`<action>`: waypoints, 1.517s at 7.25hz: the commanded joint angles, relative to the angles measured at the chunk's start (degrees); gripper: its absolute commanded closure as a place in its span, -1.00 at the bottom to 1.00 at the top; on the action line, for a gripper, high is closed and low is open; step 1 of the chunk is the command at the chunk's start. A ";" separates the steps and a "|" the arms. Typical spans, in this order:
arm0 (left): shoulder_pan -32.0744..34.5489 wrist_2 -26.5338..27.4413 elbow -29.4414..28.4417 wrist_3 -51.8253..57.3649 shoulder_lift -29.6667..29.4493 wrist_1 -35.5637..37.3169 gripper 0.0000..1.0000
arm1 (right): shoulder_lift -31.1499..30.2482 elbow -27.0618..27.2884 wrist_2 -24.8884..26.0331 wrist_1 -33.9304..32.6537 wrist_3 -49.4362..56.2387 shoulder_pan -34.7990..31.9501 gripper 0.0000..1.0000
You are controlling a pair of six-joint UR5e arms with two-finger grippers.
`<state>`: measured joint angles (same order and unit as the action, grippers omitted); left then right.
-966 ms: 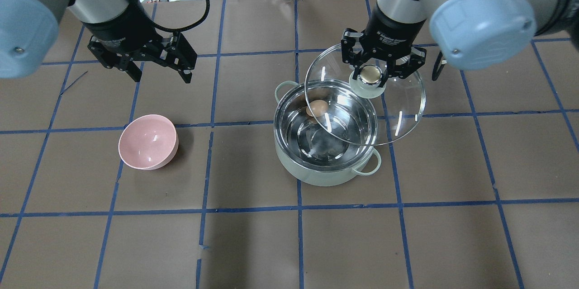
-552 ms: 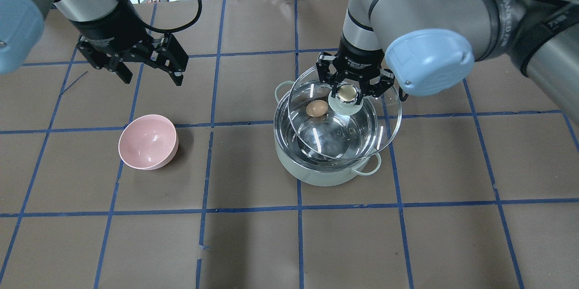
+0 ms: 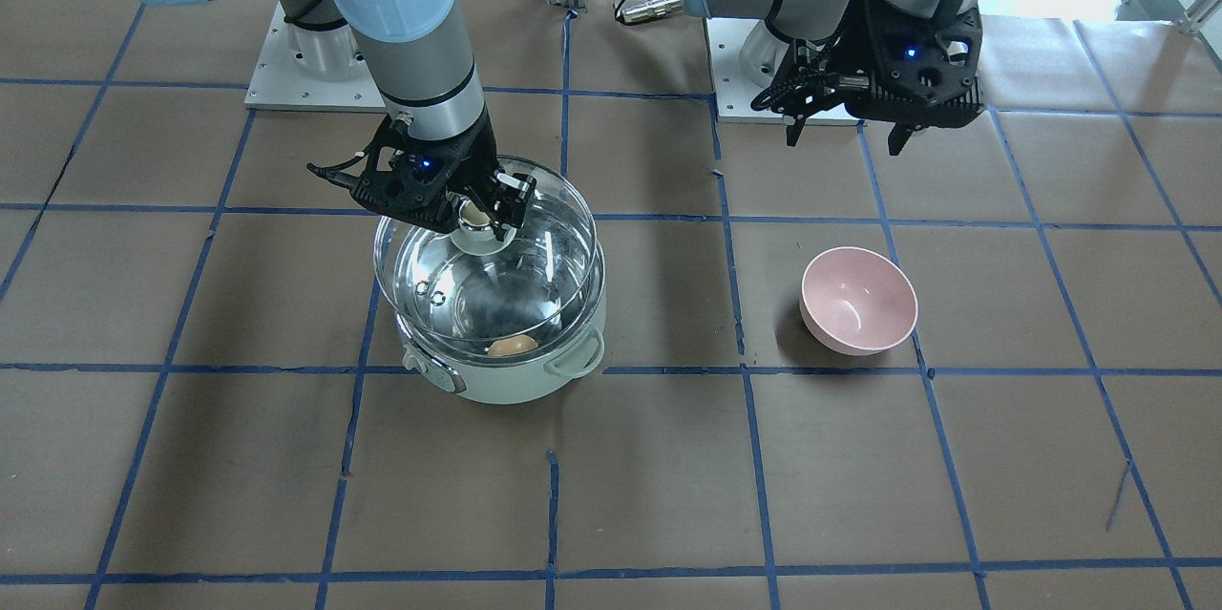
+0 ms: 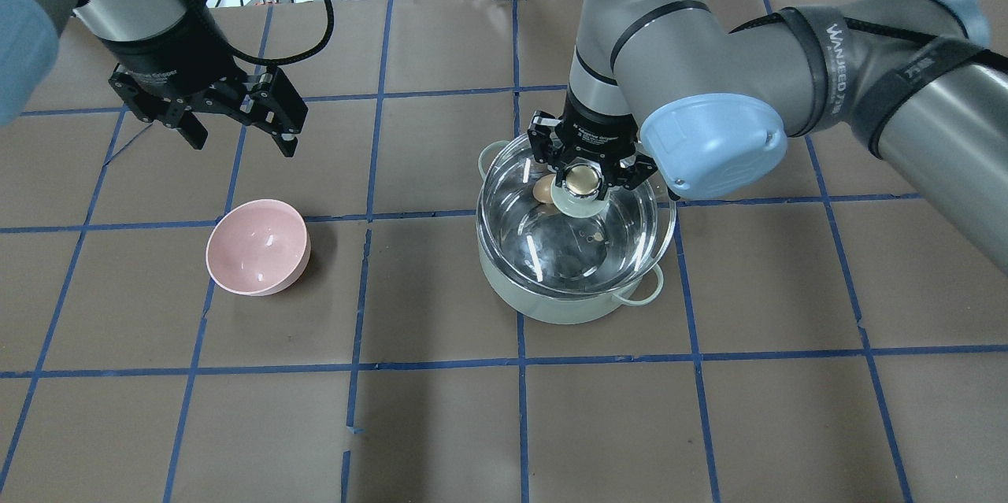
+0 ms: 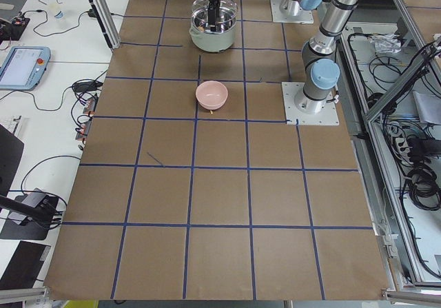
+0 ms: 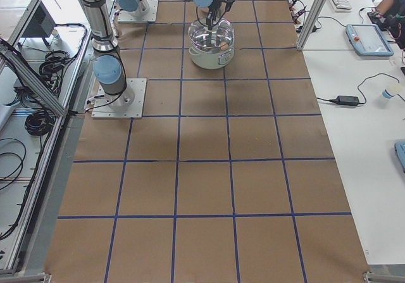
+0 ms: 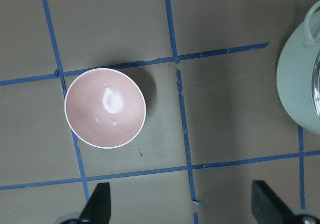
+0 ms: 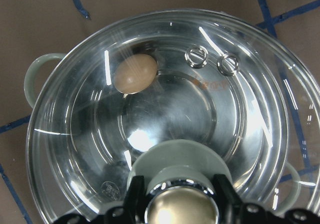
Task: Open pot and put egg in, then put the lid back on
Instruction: 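Lower the glass lid onto the pot with the right gripper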
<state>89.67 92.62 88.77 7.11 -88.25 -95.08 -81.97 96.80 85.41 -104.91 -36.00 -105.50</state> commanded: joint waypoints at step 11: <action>-0.11 -1.13 0.27 -0.08 0.10 0.51 -0.99 | 3.04 0.49 -2.35 -4.08 0.06 -0.23 0.67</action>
<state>89.56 91.59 89.03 7.10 -88.16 -94.64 -79.08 97.20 83.09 -108.94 -35.98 -105.72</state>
